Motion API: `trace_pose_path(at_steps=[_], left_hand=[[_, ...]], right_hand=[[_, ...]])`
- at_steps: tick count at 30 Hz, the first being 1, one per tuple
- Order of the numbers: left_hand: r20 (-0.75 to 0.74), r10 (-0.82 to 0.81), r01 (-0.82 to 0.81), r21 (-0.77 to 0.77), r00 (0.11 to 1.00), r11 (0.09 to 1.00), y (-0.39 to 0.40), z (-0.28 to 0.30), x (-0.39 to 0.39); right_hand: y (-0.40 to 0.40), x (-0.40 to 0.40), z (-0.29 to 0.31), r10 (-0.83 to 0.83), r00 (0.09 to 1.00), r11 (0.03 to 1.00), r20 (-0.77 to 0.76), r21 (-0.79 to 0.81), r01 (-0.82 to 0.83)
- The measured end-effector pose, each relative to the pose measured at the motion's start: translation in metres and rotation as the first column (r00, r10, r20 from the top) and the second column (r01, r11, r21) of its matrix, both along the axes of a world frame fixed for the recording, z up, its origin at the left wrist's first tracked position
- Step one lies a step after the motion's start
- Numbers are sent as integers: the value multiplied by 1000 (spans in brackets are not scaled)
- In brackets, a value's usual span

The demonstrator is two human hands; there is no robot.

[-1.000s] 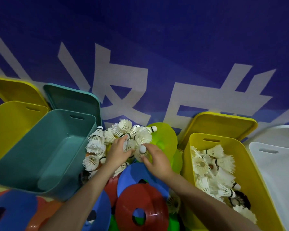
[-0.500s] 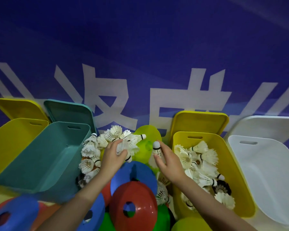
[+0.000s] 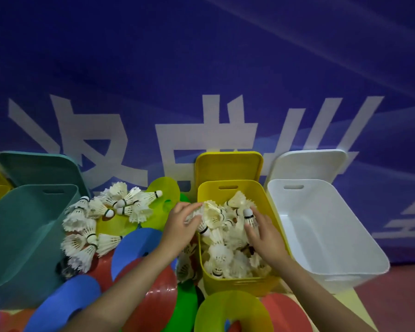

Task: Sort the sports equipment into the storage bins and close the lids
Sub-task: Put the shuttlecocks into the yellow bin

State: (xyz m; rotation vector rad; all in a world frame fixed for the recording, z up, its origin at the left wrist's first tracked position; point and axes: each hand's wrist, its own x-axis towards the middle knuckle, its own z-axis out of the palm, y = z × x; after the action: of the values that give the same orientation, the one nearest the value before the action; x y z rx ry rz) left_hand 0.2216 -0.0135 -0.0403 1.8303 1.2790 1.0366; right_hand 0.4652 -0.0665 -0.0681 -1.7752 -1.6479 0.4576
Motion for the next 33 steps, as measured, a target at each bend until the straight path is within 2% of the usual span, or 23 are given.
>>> trace_pose_path(at_steps=[3, 8, 12, 16, 20, 22, 23, 25, 26, 29, 33], left_hand=[[-61, -55, 54, -23, 997, 998, 14, -5, 26], [-188, -122, 111, -69, 974, 991, 32, -23, 49], [-261, -64, 59, -25, 963, 998, 33, -42, 50], [-158, 16, -13, 21, 987, 1000, 27, -49, 49], [-64, 86, -91, -79, 994, 993, 31, -44, 47], [-39, 108, -111, -112, 993, 987, 34, -42, 46], [-35, 110, -114, -122, 993, 986, 35, -42, 45], [-35, 104, -108, -135, 994, 985, 35, -43, 45], [-35, 104, -107, -139, 994, 984, 34, -43, 44], [-19, 110, -112, -146, 994, 983, 35, -44, 46], [13, 120, -115, -205, 993, 972, 38, -38, 52]], right_hand=[[5, 21, -8, 47, 998, 997, 50, -62, -44], [25, 32, -5, -5, 1000, 997, -15, -80, 4], [55, 20, -4, -12, 994, 999, -111, -33, 8], [100, 2, -6, 31, 992, 999, -122, 26, -28], [144, -13, -20, 53, 995, 998, -80, -39, -57], [160, -14, -38, 88, 996, 991, 25, -107, -85], [165, -12, -47, 122, 984, 984, 127, -144, -103], [172, -6, -62, 182, 923, 970, 339, -218, -111], [175, -3, -65, 193, 901, 965, 388, -243, -103], [174, 0, -55, 215, 902, 963, 375, -233, -133], [154, 19, -25, 177, 944, 984, 280, -45, -171]])
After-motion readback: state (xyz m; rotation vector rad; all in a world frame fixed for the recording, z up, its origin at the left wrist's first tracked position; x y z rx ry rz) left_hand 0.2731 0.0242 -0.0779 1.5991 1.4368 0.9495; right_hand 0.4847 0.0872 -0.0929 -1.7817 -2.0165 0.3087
